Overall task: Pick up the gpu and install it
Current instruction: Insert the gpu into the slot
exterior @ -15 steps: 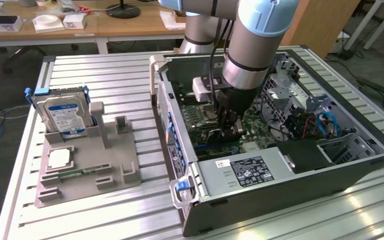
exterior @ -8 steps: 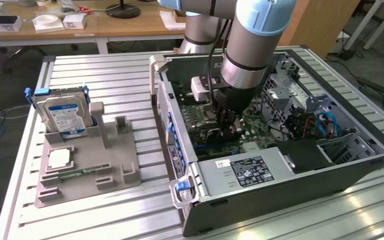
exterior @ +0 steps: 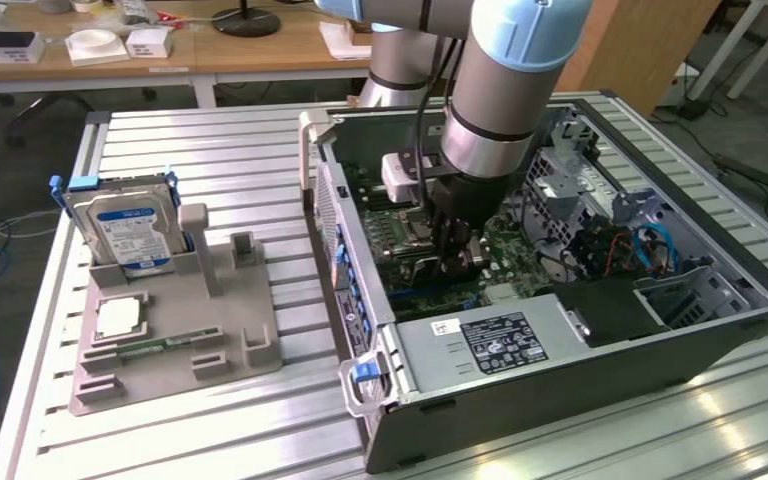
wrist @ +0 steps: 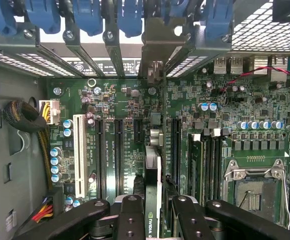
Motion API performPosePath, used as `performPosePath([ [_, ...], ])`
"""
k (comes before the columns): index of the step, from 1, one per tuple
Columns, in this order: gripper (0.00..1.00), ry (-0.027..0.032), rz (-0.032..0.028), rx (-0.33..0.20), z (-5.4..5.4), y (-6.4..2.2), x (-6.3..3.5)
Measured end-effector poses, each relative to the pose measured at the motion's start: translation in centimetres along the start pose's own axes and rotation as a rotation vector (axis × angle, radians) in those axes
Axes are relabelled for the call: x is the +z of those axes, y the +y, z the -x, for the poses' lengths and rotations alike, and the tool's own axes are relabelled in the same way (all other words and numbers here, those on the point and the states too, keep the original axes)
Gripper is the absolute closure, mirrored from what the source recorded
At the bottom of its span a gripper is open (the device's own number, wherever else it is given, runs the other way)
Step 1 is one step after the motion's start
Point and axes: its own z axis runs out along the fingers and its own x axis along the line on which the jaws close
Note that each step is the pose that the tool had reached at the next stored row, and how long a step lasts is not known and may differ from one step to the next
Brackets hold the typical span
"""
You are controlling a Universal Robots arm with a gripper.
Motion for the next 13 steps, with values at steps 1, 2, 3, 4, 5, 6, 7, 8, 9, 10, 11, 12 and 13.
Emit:
performPosePath([
  [1, 0.74, -0.0008, -0.0003, 0.0, 0.02, 0.04, -0.06],
  [2, 0.74, -0.0006, -0.0004, 0.0, 0.02, 0.08, -0.15],
  [3, 0.74, -0.0007, -0.0005, 0.0, 0.0, 0.16, -0.19],
  [4, 0.74, -0.0006, -0.0004, 0.0, 0.0, 0.19, -0.2],
  [5, 0.74, -0.0006, -0.0002, 0.0, 0.0, 0.19, -0.21],
  [6, 0.74, -0.0005, -0.0002, 0.0, 0.0, 0.19, -0.21],
  [7, 0.74, -0.0005, -0.0002, 0.0, 0.0, 0.2, -0.22],
  [8, 0.74, -0.0004, -0.0002, 0.0, 0.01, 0.21, -0.22],
  [9, 0.74, -0.0004, -0.0002, 0.0, 0.03, 0.21, -0.21],
  [10, 0.74, -0.0004, -0.0001, 0.0, 0.06, 0.21, -0.21],
  [11, 0.74, -0.0004, -0.0001, 0.0, 0.07, 0.21, -0.2],
  [12, 0.74, -0.0005, -0.0001, 0.0, 0.08, 0.21, -0.19],
  [13, 0.74, -0.0008, -0.0002, 0.0, 0.1, 0.21, -0.18],
])
